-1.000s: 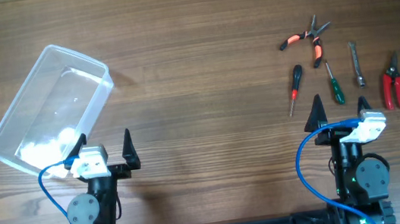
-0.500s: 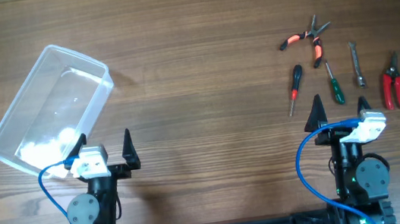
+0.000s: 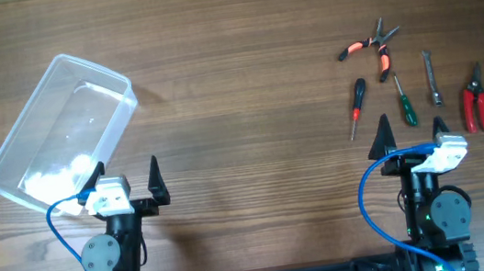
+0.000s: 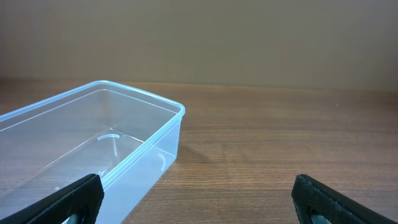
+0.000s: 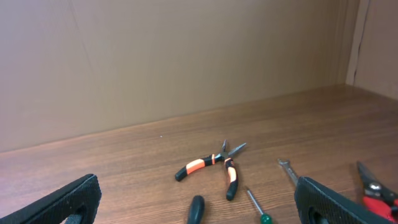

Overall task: Pack container
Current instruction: 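Reach the left gripper to the clear container's rim and grasp it, then drag the clear container with the left gripper to the table center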

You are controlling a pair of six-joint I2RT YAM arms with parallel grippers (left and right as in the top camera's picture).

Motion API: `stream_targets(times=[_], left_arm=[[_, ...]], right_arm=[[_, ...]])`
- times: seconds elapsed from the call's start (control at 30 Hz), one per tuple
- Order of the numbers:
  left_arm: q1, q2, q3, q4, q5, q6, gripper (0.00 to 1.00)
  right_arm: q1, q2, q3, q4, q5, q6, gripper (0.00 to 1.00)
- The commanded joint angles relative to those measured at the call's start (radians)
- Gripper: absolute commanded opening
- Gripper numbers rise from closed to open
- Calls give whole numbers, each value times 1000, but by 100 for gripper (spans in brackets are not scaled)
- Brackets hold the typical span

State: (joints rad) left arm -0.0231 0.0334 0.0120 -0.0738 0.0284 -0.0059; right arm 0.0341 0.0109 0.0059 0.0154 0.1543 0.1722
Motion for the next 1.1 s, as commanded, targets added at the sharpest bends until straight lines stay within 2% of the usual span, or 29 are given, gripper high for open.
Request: stream_targets(times=[0.0, 0.07, 0.13, 0.2, 0.23, 0.3, 0.4, 0.53, 0.6, 0.67, 0.73, 0.8, 0.87, 0.93, 1.07], left_arm=[[8, -12, -6, 0, 16, -6, 100], [8, -12, -6, 15, -3, -2, 100], [8, -12, -6, 14, 25, -10, 100], [8, -12, -6, 18, 11, -120, 100], [8, -11, -6, 18, 12, -194, 100], [8, 4, 19, 6, 11, -240, 100], [8, 113, 159, -60, -23, -272, 100], [9, 431, 473, -254, -103, -278, 100], [21, 626, 668, -408, -109, -350, 100], [77, 809, 894, -663, -108, -423, 100], [163, 941, 1073, -887, -104, -425, 100], [260, 1053, 1214, -1076, -67, -417, 100], [346, 1126, 1287, -1173, 38, -418, 100], [409, 1150, 1292, -1186, 114, -418, 100], [592, 1221, 1292, -1172, 101, -482, 100]], right_arm=[[1, -8, 0, 5, -16, 126, 100], [1, -8, 0, 34, -16, 126, 100], [1, -8, 0, 66, -35, 220, 100], [1, -5, 0, 51, -57, 303, 100], [1, 6, 0, 52, -100, 277, 100], [1, 39, 12, 55, -165, 219, 100], [1, 172, 109, 55, -248, 145, 100], [1, 516, 347, 21, -393, 99, 100], [1, 731, 560, -127, -497, 23, 100], [1, 931, 804, -404, -511, -61, 100], [1, 1104, 1026, -674, -444, -116, 99], [1, 1228, 1170, -834, -304, -115, 100], [1, 1312, 1231, -909, -259, -113, 100], [1, 1356, 1232, -941, -258, -119, 100], [1, 1409, 1232, -956, -258, -125, 100]])
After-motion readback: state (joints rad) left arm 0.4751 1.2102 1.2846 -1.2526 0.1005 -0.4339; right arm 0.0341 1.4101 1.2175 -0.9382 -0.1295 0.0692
